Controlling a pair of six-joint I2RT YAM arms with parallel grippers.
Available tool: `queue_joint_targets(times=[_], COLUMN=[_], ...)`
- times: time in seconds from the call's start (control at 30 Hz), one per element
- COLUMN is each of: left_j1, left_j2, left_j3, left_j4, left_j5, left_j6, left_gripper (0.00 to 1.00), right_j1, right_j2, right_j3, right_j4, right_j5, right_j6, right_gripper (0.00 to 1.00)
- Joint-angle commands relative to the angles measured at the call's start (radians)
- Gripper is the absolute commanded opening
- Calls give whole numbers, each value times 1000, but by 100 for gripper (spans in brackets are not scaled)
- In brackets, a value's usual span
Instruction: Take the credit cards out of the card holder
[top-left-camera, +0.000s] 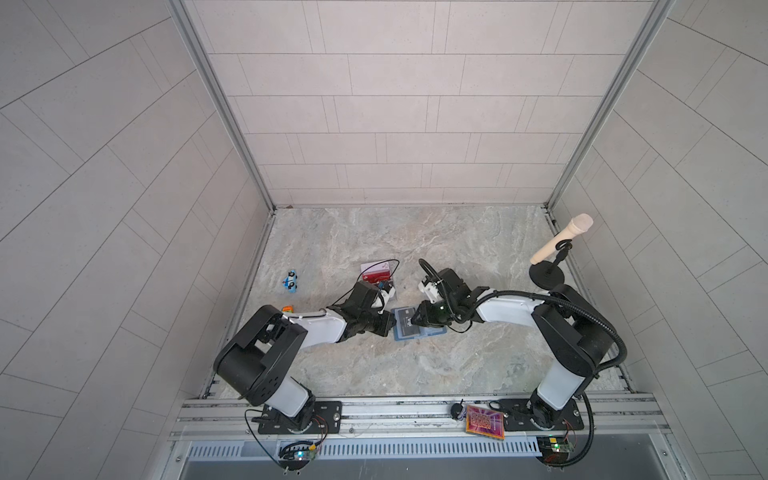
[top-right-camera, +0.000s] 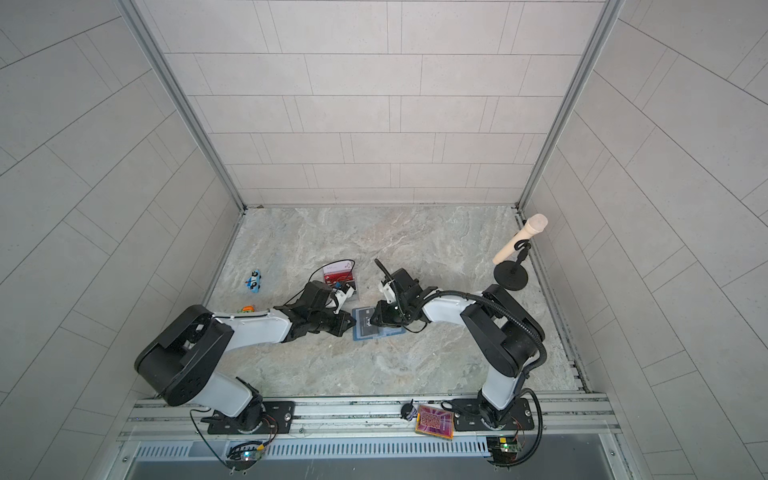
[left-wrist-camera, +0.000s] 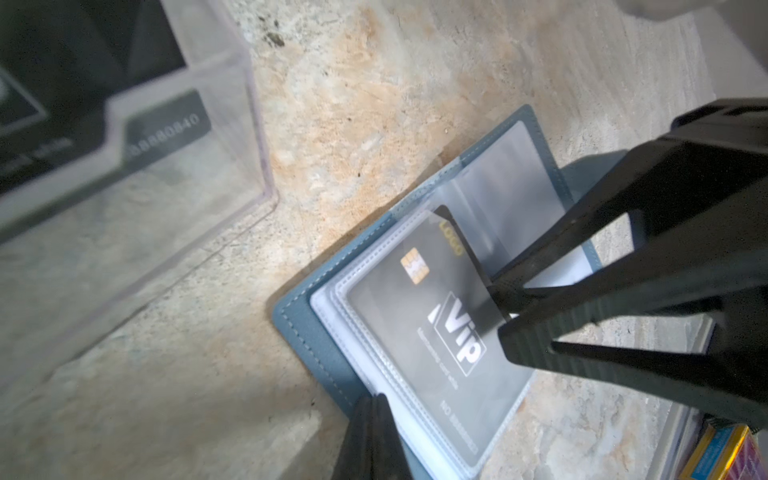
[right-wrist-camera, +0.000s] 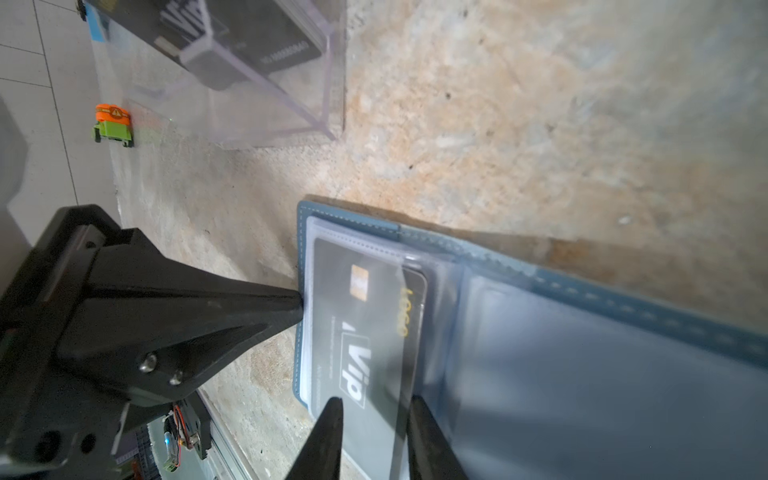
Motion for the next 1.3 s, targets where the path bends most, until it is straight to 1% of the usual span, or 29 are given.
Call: queue_joint_targets(times=[0.0, 0.13, 0.7, 1.03, 1.27], left_j1=[-6, -6, -20, -19, -19], left_j2=[29, 26, 29, 29, 28], left_j3=[7, 8, 7, 12, 14], left_j4=[-44, -46, -46, -45, -48], left_j5=[-26, -27, -33, -37, -39], left_j6=[23, 23, 18, 17, 15], left_gripper=[0, 0, 0, 0, 0], right_j1=[1, -3, -2, 6, 3], right_j2=[-60, -63, 85, 112, 92], right_j3=[-20, -42, -30, -10, -19], right_j4=[61, 129, 285, 291, 303], right_j5=[-45, -97, -166, -179, -185], right_j6=[10, 35, 134, 137, 135], right_gripper=[30, 30, 30, 30, 30])
